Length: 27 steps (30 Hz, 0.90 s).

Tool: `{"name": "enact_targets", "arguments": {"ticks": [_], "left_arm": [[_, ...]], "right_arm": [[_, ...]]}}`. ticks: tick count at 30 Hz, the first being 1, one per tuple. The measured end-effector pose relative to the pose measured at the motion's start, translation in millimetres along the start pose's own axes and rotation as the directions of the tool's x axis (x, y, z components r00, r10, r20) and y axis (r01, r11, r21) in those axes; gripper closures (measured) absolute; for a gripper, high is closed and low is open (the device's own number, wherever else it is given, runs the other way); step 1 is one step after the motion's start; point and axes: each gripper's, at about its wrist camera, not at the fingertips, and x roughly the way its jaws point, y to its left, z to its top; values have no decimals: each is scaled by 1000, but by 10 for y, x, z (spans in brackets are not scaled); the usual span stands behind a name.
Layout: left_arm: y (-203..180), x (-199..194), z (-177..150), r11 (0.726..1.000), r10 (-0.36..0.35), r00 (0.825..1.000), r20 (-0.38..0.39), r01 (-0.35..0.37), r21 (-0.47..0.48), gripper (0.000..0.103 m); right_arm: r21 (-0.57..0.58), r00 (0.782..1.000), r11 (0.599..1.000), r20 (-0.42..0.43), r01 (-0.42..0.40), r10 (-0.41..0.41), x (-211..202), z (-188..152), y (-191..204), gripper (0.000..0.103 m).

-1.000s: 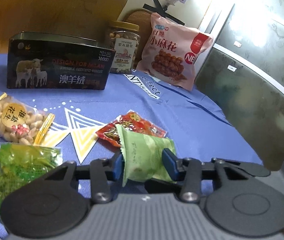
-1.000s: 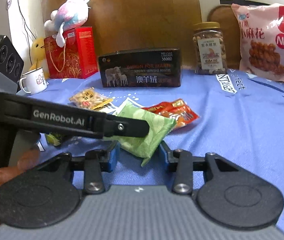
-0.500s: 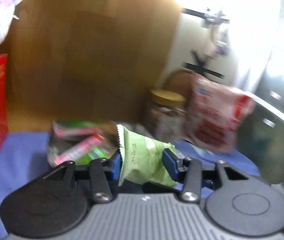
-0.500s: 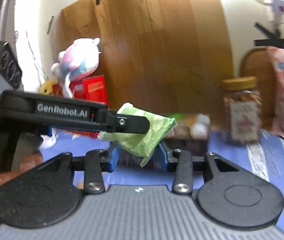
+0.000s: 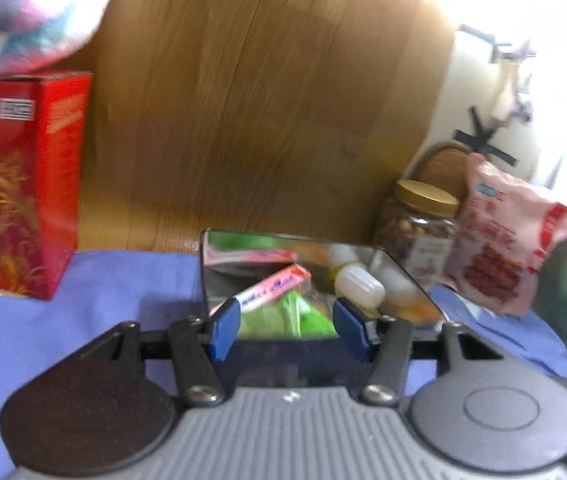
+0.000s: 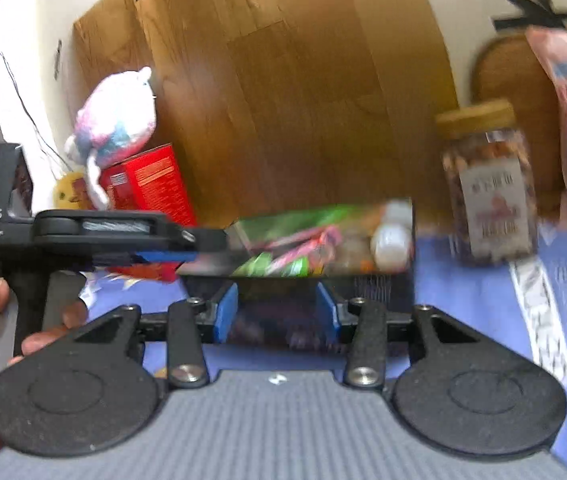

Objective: Organize snacks
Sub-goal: 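Carry the pastry packet into the tin and open the left tool, then grasp the peanut bag with the left tool and drop it into the tin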

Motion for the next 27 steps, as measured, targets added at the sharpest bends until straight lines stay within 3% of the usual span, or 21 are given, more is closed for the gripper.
{"name": "enact_targets", "arguments": {"ticks": [7, 10, 12, 15, 17, 18, 22, 27], "left_arm": [[285, -348, -453, 1000, 21, 993, -117, -23, -15, 39], [400, -272, -596, 995, -65, 976, -207, 48, -89, 39], [400, -171, -725, 988, -118, 959, -259, 86, -130, 49], [162, -166, -861, 999, -37, 974, -223, 34, -19, 60], [131, -166, -838, 997, -63, 972, -228, 52, -53, 66], [112, -173, -820, 998, -54, 973, -225, 43, -55, 70], [-53, -282, -662, 997, -72, 984, -162, 71, -7, 71], [-253, -202, -224, 994, -103, 992, -69, 105, 28, 71]], "right_arm": [[168, 970, 978, -190, -121, 153, 68, -462, 68, 56], [176, 957, 977, -240, -121, 161, 157, -531, 180, 58], [162, 949, 977, -258, -142, 181, 229, -580, 319, 58], [77, 961, 989, -240, -125, 140, 297, -598, 488, 58], [45, 966, 994, -236, -96, 104, 298, -581, 540, 62], [26, 971, 997, -228, -71, 75, 279, -582, 559, 70], [48, 986, 997, -148, -66, 72, 134, -467, 475, 74], [-20, 999, 999, -22, -27, 27, 23, -66, 413, 74]]}}
